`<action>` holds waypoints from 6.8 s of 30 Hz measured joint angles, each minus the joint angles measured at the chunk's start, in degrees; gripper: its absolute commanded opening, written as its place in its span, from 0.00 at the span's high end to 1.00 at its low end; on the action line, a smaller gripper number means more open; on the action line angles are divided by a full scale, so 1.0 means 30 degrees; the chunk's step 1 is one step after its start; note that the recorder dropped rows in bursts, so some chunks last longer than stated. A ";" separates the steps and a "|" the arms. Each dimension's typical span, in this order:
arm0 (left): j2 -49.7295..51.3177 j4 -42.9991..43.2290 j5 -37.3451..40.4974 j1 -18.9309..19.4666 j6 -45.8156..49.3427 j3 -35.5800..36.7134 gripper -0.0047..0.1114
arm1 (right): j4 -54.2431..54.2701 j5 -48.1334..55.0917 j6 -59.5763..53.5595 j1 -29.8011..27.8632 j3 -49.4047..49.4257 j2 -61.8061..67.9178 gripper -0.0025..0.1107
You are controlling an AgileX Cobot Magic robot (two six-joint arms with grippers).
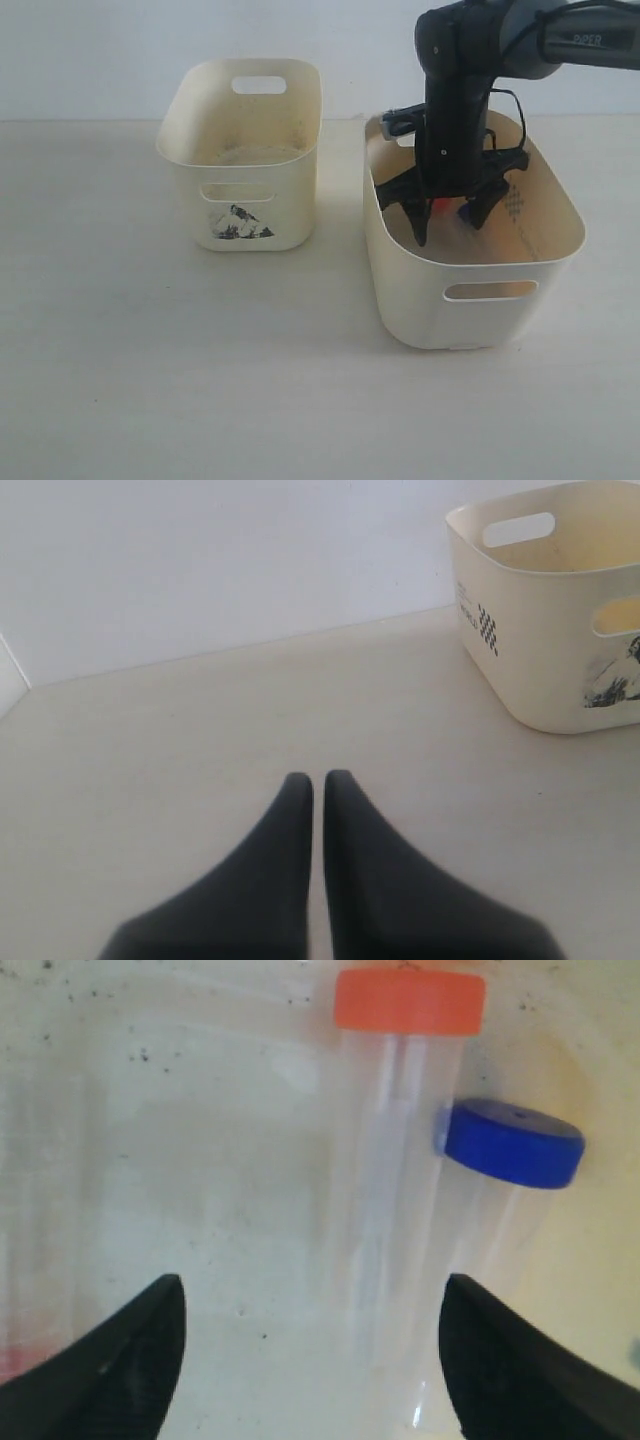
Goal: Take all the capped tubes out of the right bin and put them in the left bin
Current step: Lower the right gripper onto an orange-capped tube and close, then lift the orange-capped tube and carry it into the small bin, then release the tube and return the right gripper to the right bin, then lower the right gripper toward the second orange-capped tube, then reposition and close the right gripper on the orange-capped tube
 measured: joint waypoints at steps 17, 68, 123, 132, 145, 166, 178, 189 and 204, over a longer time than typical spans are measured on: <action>0.0000 0.0000 0.0000 0.0000 0.0000 0.0000 0.92 | -0.0166 0.0227 0.0459 0.0042 -0.0017 0.0880 0.98; 0.0000 0.0000 0.0000 0.0000 0.0000 0.0000 0.92 | 1.5173 -0.8386 -1.2682 0.1292 0.0024 -0.5551 0.96; 0.0000 0.0000 0.0000 0.0000 0.0000 0.0000 0.92 | 0.5335 -0.1127 0.1331 -0.0882 0.5301 -0.5970 0.98; 0.0000 0.0000 0.0000 0.0000 0.0000 0.0000 0.92 | 0.5429 -0.1934 0.1291 -0.0882 0.5301 -0.5970 0.98; 0.0000 0.0000 0.0000 0.0000 0.0000 0.0000 0.92 | 0.5605 -0.2375 0.0850 -0.0882 0.5301 -0.5135 0.98; 0.0000 0.0000 0.0000 0.0000 0.0000 0.0000 0.92 | 0.5859 -0.3686 0.0203 -0.0897 0.5301 -0.3831 0.98; 0.0000 0.0000 0.0000 0.0000 0.0000 0.0000 0.92 | 0.5997 -0.3900 -0.0296 -0.0929 0.5301 -0.2922 0.98; 0.0000 0.0000 0.0000 0.0000 0.0000 0.0000 0.92 | 0.7798 -0.4102 -0.1253 -0.0973 0.5301 -0.2922 0.49; 0.0000 0.0000 0.0000 0.0000 0.0000 0.0000 0.92 | 0.8269 -0.3705 -0.2222 -0.0973 0.5301 -0.2922 0.08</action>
